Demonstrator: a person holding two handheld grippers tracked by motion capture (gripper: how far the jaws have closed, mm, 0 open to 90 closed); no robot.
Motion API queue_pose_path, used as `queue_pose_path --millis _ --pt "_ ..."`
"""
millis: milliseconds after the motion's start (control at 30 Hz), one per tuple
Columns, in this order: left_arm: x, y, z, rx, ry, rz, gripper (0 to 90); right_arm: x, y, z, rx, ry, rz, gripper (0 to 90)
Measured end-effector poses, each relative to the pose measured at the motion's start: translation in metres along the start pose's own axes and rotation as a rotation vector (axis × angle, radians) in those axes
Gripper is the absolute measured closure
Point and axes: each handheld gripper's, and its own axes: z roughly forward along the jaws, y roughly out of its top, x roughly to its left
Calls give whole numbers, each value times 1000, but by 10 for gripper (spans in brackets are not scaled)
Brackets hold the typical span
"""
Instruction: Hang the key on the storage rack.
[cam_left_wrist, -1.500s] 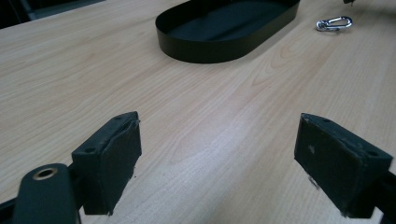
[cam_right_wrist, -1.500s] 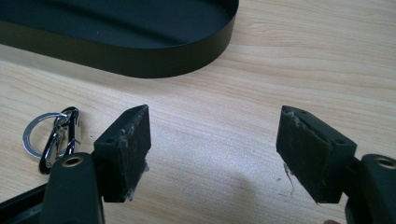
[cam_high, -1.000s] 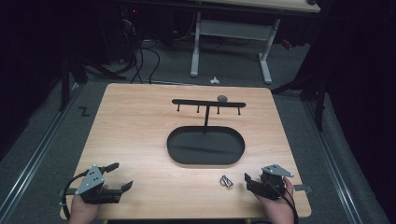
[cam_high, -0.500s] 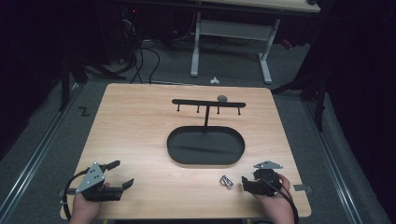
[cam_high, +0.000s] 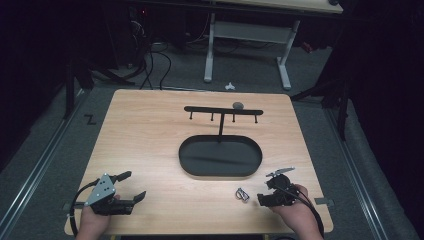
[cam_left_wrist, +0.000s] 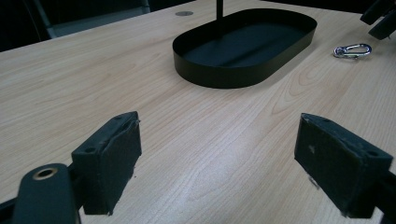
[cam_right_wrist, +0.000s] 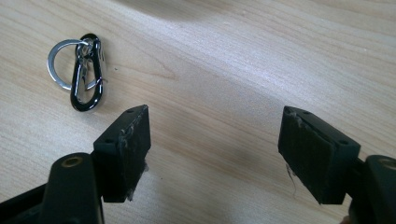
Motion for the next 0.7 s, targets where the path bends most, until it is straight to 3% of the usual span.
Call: queue_pose_path --millis 200,433,533,700 --pt "-2 0 -2 8 -14 11 152 0 5 0 76 -15 -20 253" --pt "-2 -1 -2 13 -15 10 152 -10 7 -6 188 -54 -38 251" --pt "-5 -1 -1 30 -20 30 152 -15 9 -9 217 -61 -35 252" --pt "-10 2 0 32 -36 36 152 -19 12 -10 253 -42 -32 229"
